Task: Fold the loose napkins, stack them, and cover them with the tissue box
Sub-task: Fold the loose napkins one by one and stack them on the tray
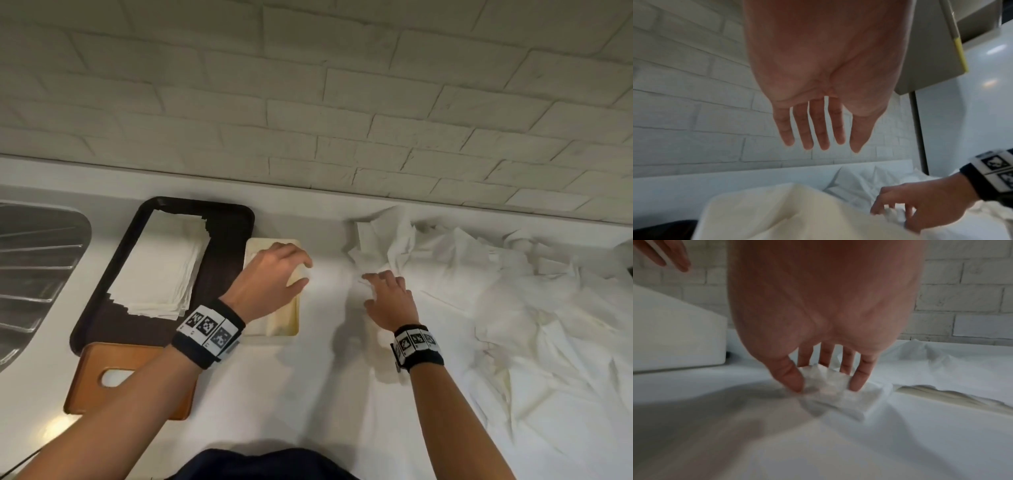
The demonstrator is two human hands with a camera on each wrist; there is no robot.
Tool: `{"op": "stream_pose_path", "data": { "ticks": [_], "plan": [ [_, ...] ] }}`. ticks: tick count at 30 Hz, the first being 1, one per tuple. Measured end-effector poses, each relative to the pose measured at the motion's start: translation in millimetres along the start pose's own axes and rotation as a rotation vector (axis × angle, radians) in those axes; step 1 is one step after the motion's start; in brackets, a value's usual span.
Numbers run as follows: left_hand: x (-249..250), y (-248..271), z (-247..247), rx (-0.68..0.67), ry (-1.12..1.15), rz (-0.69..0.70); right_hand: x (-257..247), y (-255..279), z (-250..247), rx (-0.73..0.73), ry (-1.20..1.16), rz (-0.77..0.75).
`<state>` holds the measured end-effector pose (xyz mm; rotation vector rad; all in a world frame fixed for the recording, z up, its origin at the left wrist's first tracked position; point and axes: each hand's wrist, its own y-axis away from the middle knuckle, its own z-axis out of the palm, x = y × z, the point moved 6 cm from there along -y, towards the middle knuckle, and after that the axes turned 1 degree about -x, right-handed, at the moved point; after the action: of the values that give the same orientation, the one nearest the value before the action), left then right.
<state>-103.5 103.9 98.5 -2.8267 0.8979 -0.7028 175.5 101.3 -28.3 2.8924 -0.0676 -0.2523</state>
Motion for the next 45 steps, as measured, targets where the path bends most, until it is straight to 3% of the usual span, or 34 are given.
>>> {"op": "stream_pose_path", "data": {
  "ticks": [6,9,12,16,18,21,25,28,31,35,40,43,45],
  "plan": [
    [35.8,1.6,30.2,-0.029,0.181,-0.019,-11.8,23.7,5.9,0.085,-0.173,-0.019],
    [41.5,2.8,36.4,-0.068,0.24,-0.068,-7.6,43.4,-22.6,0.21,-0.435,0.021],
    [46.9,-2.8,31.1,-0.074,0.322,-0.118,-12.2,67.1,-71.3,0.355,-0.74,-0.104],
    [53.9,-16.7,29.0,-0.176,0.426,-0.226,-25.0,92.9,-126.3,0.353,-1.291,-0.226],
    [63.1,-21.6,31.6,-0.242,0.429,-0.209,-25.0,92.8,-135.8,0.33,-1.425,-0.227],
    [70.5,-26.2,37.6,-0.244,0.341,-0.124,-7.7,75.3,-122.4,0.339,-1.288,-0.096],
    [62.1,-17.2,47.2,-0.141,0.301,-0.101,37.2,49.3,-56.5,0.28,-0.769,0.227],
    [62.8,-3.5,59.5,-0.144,0.299,-0.11,37.3,48.2,8.1,0.057,-0.309,0.184],
    [66.7,7.3,73.6,-0.185,0.303,-0.113,15.5,60.6,30.7,0.12,-0.075,0.086],
    [72.8,14.2,77.9,-0.265,0.353,-0.105,-0.1,71.0,30.8,0.028,-0.198,-0.036],
    [80.0,3.3,73.3,-0.331,0.413,-0.033,-9.4,92.6,-42.8,0.049,-0.603,-0.221],
    [78.6,-15.2,59.6,-0.188,0.533,-0.146,-13.5,104.6,-94.7,0.084,-0.856,-0.248],
    [75.0,-23.4,48.9,-0.081,0.602,-0.254,-11.7,110.3,-112.9,0.137,-1.102,-0.174]
  ]
}}
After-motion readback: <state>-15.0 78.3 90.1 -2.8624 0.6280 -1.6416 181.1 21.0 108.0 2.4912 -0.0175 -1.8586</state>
